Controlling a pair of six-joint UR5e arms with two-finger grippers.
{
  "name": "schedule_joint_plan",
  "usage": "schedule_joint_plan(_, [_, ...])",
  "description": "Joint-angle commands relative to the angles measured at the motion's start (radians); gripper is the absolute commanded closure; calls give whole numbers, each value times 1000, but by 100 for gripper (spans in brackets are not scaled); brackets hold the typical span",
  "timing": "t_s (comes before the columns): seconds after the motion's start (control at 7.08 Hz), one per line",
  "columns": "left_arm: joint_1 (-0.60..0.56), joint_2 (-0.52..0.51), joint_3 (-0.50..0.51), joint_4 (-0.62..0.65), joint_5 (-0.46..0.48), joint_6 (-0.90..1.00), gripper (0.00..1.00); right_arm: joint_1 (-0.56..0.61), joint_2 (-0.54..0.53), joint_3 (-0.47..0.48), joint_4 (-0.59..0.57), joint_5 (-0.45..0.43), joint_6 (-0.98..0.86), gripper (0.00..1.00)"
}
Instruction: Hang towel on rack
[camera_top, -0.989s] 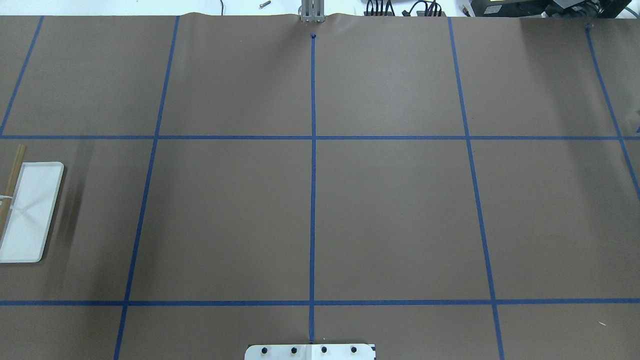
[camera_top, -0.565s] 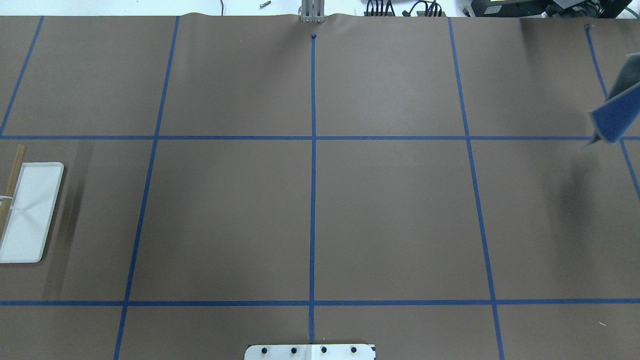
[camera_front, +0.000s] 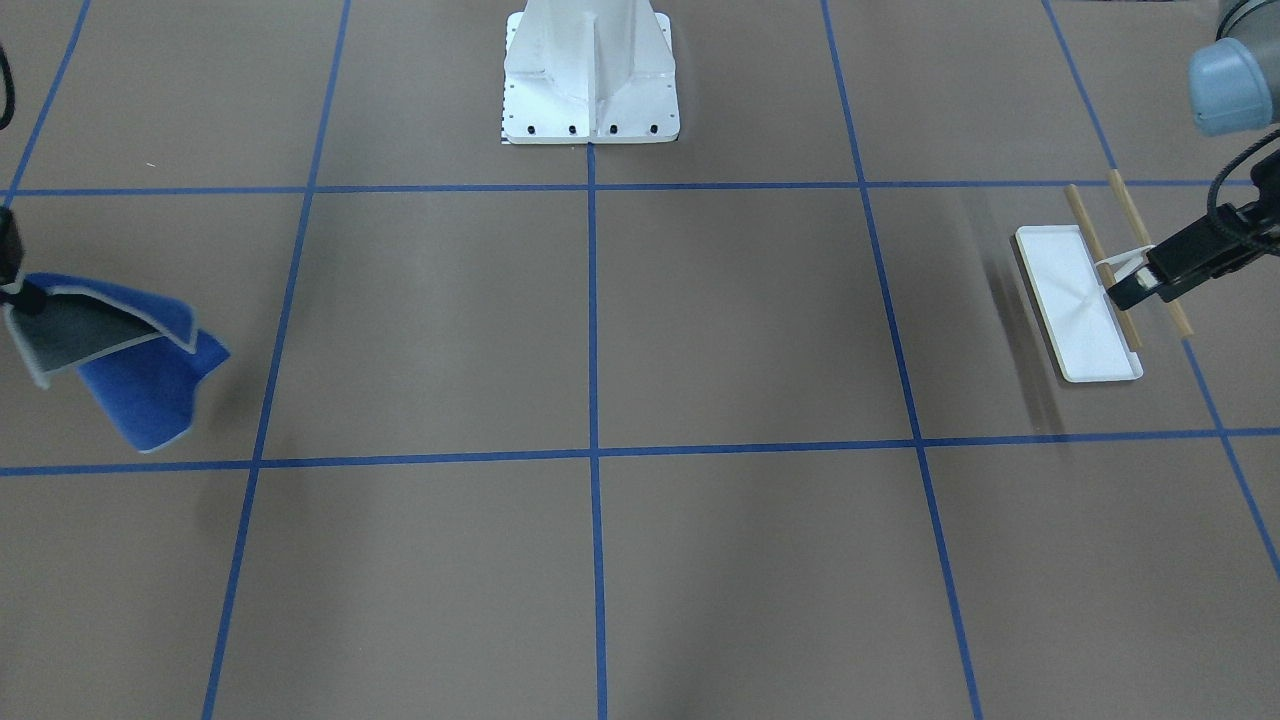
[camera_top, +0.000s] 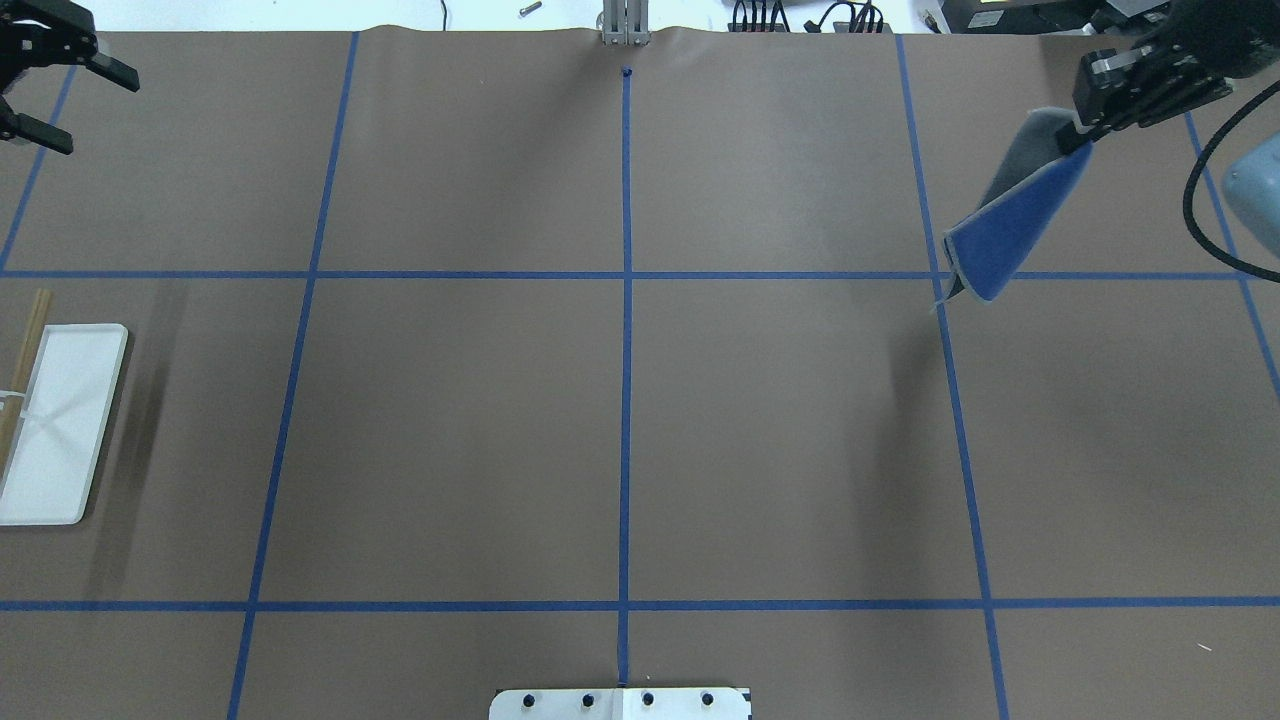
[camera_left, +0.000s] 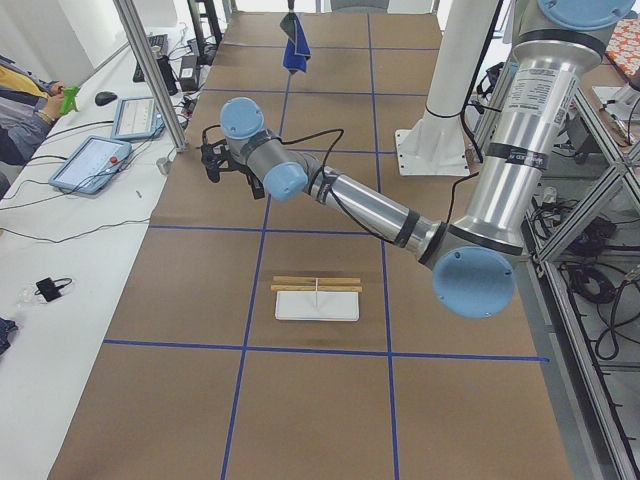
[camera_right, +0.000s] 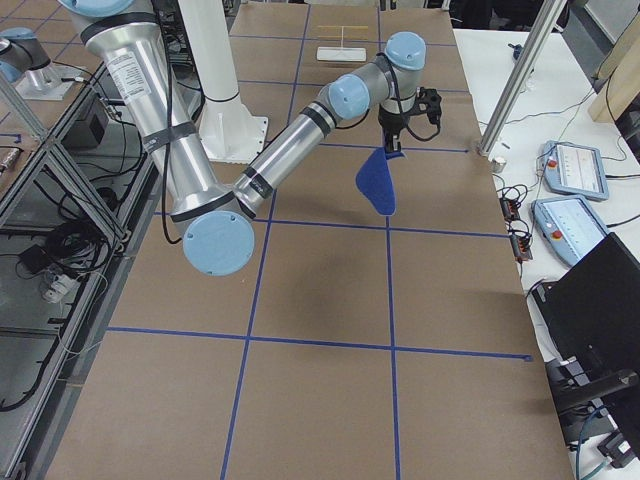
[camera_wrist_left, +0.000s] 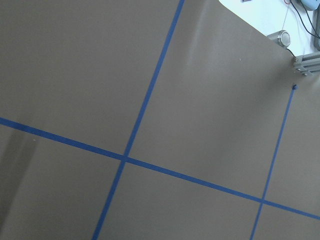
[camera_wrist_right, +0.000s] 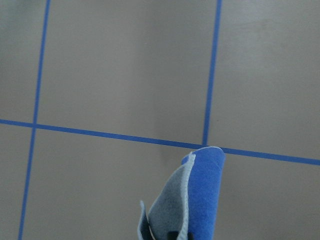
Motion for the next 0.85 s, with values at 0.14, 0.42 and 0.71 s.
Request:
schedule_joint_plan(0.14, [70, -62, 48, -76, 9, -101, 2, -187, 106, -4, 134, -144, 195, 100])
schedule_joint_plan(0.42, [124, -138, 65, -138, 9, -537, 2, -273, 190, -8, 156, -230, 301, 100])
schedule_joint_plan(0.71, [208, -193, 61, -238, 38, -914, 2, -388, 256, -17, 176, -395, 354, 100])
